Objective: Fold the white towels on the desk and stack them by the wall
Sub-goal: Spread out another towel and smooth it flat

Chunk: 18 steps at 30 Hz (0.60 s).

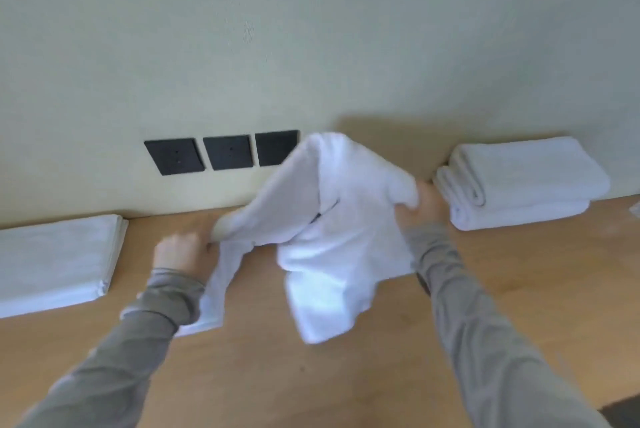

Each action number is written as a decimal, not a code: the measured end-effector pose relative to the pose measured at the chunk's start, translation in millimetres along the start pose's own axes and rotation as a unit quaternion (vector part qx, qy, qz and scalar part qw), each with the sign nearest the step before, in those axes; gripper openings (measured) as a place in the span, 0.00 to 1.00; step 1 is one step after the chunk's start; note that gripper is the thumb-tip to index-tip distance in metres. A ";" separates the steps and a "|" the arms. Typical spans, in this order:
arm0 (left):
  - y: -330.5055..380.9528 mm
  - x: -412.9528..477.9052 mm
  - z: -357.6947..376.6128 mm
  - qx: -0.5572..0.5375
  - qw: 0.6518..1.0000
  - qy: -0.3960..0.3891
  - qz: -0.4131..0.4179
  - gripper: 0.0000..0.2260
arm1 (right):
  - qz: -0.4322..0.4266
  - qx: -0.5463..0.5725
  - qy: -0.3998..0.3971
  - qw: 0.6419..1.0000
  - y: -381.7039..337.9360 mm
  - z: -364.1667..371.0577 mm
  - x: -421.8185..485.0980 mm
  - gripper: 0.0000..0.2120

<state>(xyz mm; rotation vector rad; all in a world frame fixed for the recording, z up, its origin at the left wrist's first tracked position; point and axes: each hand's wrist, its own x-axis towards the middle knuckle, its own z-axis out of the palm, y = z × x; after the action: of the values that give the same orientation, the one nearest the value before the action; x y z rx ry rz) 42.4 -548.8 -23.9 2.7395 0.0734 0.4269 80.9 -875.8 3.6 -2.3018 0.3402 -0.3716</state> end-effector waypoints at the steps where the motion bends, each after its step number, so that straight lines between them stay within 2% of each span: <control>1: -6.8 8.9 -18.5 -0.002 1.000 0.026 0.010 0.20 | -0.057 -0.050 0.049 0.996 -11.3 -21.8 13.1 0.18; 3: -23.2 14.9 -47.8 -0.005 0.999 0.034 0.004 0.22 | -0.152 -0.114 0.155 0.969 -20.1 -67.2 27.9 0.18; 5: -41.7 5.9 -61.8 0.027 0.998 0.032 0.038 0.24 | -0.192 -0.156 0.208 0.946 -2.7 -103.9 25.9 0.15; 8: -44.5 -28.9 -50.7 0.031 0.986 -0.001 0.161 0.24 | -0.171 -0.196 0.172 0.950 57.9 -122.9 -2.5 0.14; 10: -30.1 -57.5 -21.7 0.018 0.967 -0.055 0.250 0.24 | -0.093 -0.240 0.086 0.963 101.9 -112.6 -24.0 0.14; 11: -18.3 -72.4 -4.2 0.028 0.955 -0.119 0.270 0.23 | -0.040 -0.277 0.008 0.960 118.2 -102.8 -34.5 0.16; 12: -8.3 -85.5 13.5 0.051 0.943 -0.205 0.258 0.23 | 0.004 -0.339 -0.092 0.936 132.9 -91.2 -44.2 0.16; 14: -4.3 -117.6 57.7 0.105 0.909 -0.365 0.172 0.24 | 0.067 -0.451 -0.292 0.841 159.4 -66.0 -62.5 0.14; 15: -1.9 -131.0 71.1 0.128 0.882 -0.431 0.138 0.24 | 0.100 -0.475 -0.362 0.796 169.5 -53.4 -70.5 0.16; 17: -1.3 -146.4 87.2 0.141 0.868 -0.459 0.125 0.26 | 0.140 -0.506 -0.431 0.733 179.5 -32.4 -78.5 0.22; 18: -3.7 -150.3 89.4 0.144 0.869 -0.459 0.119 0.27 | 0.128 -0.523 -0.426 0.727 177.8 -24.5 -76.7 0.23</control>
<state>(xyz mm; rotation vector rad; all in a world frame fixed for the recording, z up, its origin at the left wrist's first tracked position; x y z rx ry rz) -73.6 -592.3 -147.3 2.9359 -0.4846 -0.9226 -21.7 -984.2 -122.1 -3.0664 0.4279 1.3532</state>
